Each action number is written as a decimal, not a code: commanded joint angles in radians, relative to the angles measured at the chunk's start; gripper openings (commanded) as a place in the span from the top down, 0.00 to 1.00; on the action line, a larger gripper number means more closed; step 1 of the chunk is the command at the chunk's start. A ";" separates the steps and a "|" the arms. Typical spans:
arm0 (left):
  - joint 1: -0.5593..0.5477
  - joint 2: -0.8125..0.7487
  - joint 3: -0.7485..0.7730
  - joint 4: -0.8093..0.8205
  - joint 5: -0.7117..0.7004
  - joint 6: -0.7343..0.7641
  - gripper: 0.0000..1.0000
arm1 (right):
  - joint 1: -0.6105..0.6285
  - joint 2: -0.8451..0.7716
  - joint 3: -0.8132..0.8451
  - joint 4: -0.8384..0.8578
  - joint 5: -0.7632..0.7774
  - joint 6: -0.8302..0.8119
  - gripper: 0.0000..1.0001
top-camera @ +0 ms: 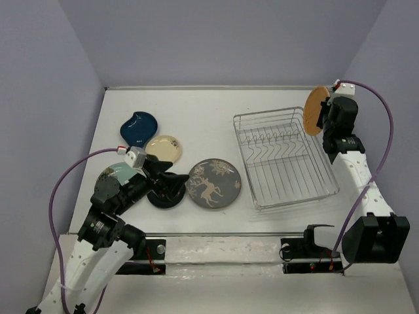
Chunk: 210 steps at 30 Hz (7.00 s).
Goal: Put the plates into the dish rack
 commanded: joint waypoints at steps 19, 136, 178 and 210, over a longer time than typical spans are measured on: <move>-0.077 -0.078 -0.010 0.032 0.011 0.020 0.01 | -0.118 0.130 0.014 0.022 -0.308 -0.073 0.93; 0.762 1.566 0.546 0.282 -0.204 -0.141 0.73 | 0.841 0.231 0.075 0.253 -0.454 0.499 0.46; 0.445 0.460 -0.221 0.910 0.146 -0.848 0.94 | 0.841 0.259 0.106 0.266 -0.344 0.731 0.11; 0.388 0.256 -0.057 0.273 0.376 -0.208 0.01 | 0.545 0.052 0.386 -0.524 0.111 0.332 0.93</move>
